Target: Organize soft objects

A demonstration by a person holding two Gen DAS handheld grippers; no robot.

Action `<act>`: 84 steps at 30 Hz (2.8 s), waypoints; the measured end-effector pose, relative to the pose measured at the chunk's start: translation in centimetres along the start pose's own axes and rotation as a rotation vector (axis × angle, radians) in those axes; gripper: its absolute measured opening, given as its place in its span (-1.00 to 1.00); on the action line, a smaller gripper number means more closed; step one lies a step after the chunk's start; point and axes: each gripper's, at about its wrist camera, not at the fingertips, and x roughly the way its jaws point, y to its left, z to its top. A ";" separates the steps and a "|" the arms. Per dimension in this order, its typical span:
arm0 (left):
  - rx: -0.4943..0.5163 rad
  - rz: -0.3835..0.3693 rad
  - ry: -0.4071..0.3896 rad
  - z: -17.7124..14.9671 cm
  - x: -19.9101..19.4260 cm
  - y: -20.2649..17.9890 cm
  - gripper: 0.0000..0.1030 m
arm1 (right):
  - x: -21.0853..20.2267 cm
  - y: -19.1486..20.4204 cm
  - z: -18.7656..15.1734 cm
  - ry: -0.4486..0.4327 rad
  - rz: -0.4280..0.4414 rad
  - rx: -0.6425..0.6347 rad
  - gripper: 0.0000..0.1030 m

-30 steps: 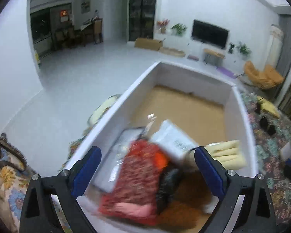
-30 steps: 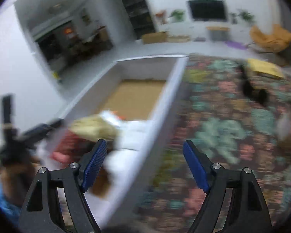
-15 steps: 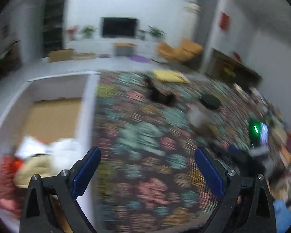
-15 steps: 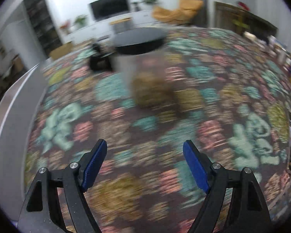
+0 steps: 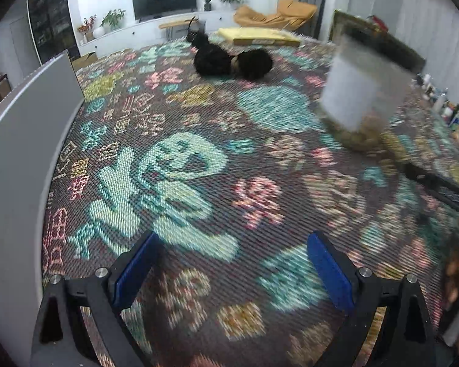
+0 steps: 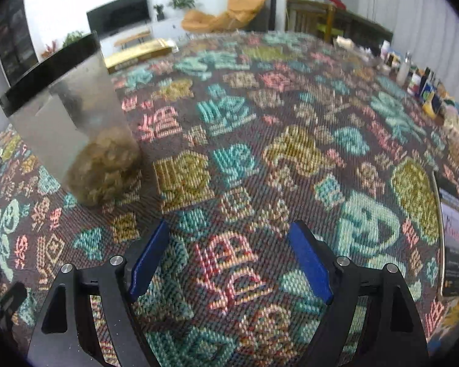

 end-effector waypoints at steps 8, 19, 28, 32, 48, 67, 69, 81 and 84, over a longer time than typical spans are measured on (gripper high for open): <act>-0.008 0.021 -0.039 0.0 0.2 0.4 1.00 | 0.4 0.1 -0.1 0.002 0.003 -0.015 0.74; -0.005 0.024 -0.039 0.0 0.1 0.3 1.00 | 0.3 0.2 -0.1 0.003 0.003 -0.016 0.75; -0.006 0.024 -0.039 0.0 0.2 0.3 1.00 | 0.3 0.2 -0.1 0.003 0.003 -0.016 0.76; -0.015 0.022 -0.016 1.0 1.0 0.5 1.00 | 0.3 0.2 -0.1 0.003 0.003 -0.016 0.76; -0.314 -0.125 0.053 21.7 9.9 3.9 1.00 | 0.5 0.5 0.0 0.006 0.008 -0.019 0.80; -0.264 -0.046 0.015 22.7 13.4 4.1 -0.44 | 0.5 0.5 0.0 0.007 0.009 -0.018 0.82; -0.257 -0.081 0.027 21.9 12.3 4.9 -0.45 | 0.5 0.5 0.0 0.007 0.009 -0.019 0.82; 0.120 -0.185 0.192 11.4 0.5 3.6 -0.37 | 0.5 0.5 0.0 0.007 0.009 -0.019 0.82; 0.174 -0.174 0.237 8.8 0.0 2.8 0.35 | 0.5 0.5 0.0 0.007 0.009 -0.019 0.82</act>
